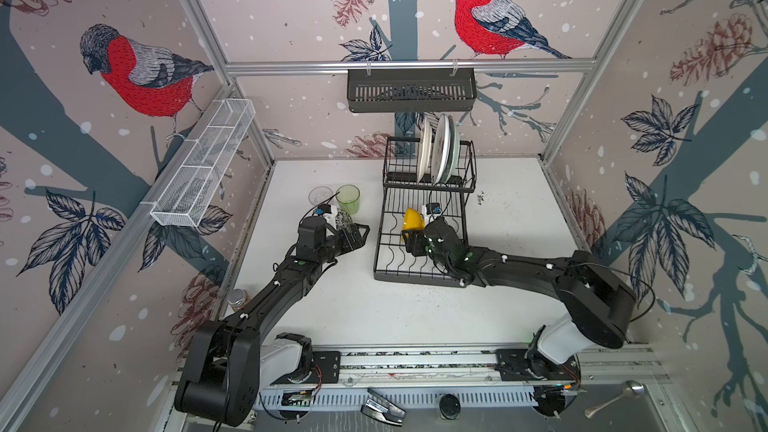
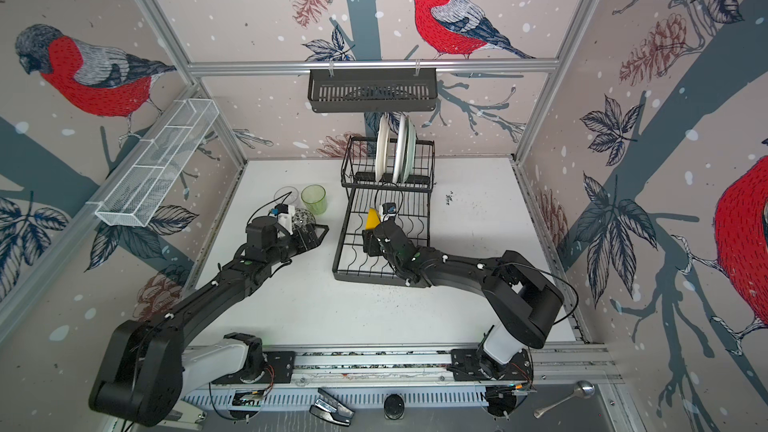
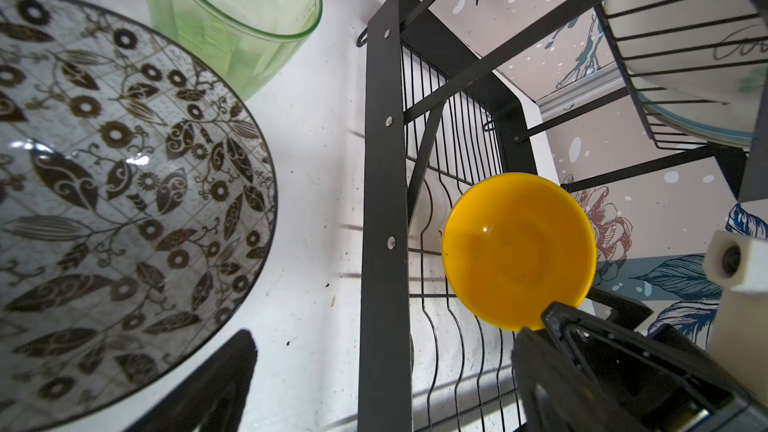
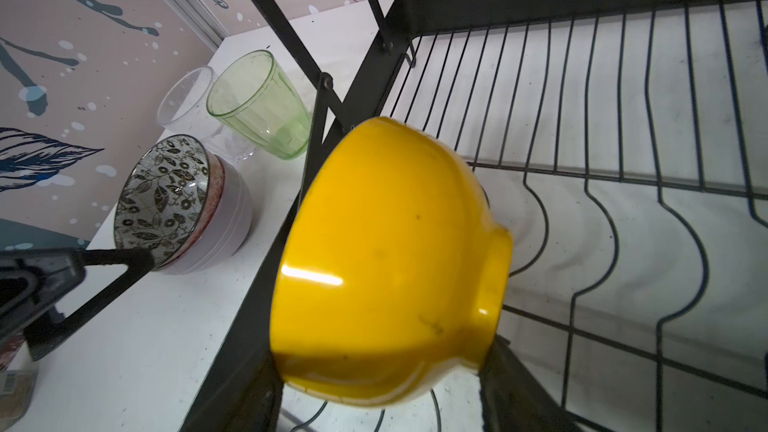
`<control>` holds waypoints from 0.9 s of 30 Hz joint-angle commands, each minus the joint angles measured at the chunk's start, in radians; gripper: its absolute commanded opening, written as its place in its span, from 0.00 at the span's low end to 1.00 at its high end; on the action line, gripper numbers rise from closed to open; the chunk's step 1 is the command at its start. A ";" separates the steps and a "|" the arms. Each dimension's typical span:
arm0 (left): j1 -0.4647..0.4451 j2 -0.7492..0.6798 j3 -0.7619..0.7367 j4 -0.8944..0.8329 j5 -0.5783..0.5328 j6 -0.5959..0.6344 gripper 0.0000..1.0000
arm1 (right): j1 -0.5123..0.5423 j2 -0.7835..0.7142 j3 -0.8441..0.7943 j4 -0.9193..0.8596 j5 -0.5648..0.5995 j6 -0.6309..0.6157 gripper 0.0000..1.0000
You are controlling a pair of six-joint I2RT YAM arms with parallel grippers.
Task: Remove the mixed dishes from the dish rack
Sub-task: 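Lift the yellow bowl toward the left gripper while the left gripper reaches over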
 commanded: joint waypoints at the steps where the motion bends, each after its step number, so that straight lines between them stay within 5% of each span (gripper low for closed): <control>1: -0.008 0.007 0.010 0.054 0.028 -0.016 0.96 | 0.001 -0.037 -0.030 0.105 -0.057 0.002 0.52; 27: -0.130 -0.013 0.073 -0.001 -0.009 -0.051 0.95 | -0.040 -0.211 -0.230 0.310 -0.192 0.096 0.53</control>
